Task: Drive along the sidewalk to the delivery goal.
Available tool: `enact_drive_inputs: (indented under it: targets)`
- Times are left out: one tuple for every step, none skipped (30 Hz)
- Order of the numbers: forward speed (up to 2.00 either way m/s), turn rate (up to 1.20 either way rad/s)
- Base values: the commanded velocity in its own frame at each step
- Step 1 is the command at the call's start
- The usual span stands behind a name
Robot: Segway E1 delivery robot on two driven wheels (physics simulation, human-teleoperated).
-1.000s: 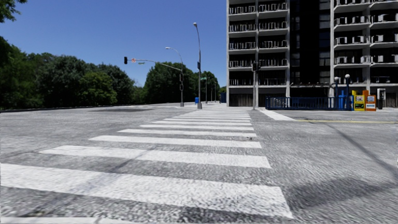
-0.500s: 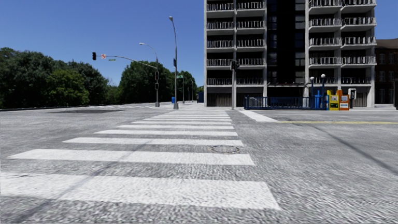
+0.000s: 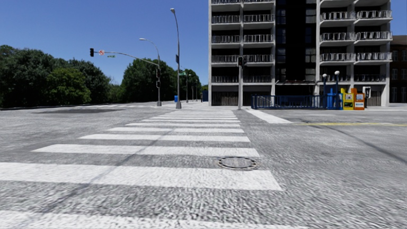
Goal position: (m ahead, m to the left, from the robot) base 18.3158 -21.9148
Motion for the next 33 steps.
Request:
enact_drive_inputs:
  targets:
    - [2.0, 0.0]
    - [2.0, 0.0]
    - [2.0, 0.0]
    - [2.0, 0.0]
    - [2.0, 0.0]
    - [2.0, 0.0]
    - [2.0, 0.0]
    - [2.0, 0.0]
    - [2.0, 0.0]
    - [2.0, 0.0]
    - [2.0, 0.0]
    - [2.0, 0.0]
    - [2.0, 0.0]
    - [2.0, 0.0]
    - [2.0, 0.0]
    - [2.0, 0.0]
    - [2.0, 0.0]
    - [2.0, 0.0]
    - [2.0, 0.0]
    - [2.0, 0.0]
    - [2.0, 0.0]
    - [2.0, 0.0]
    - [2.0, 0.0]
    - [2.0, 0.0]
    - [2.0, 0.0]
    - [2.0, 0.0]
    - [2.0, 0.0]
    - [2.0, 0.0]
    - [2.0, 0.0]
    - [2.0, 0.0]
    - [2.0, 0.0]
    - [2.0, 0.0]
    - [2.0, 0.0]
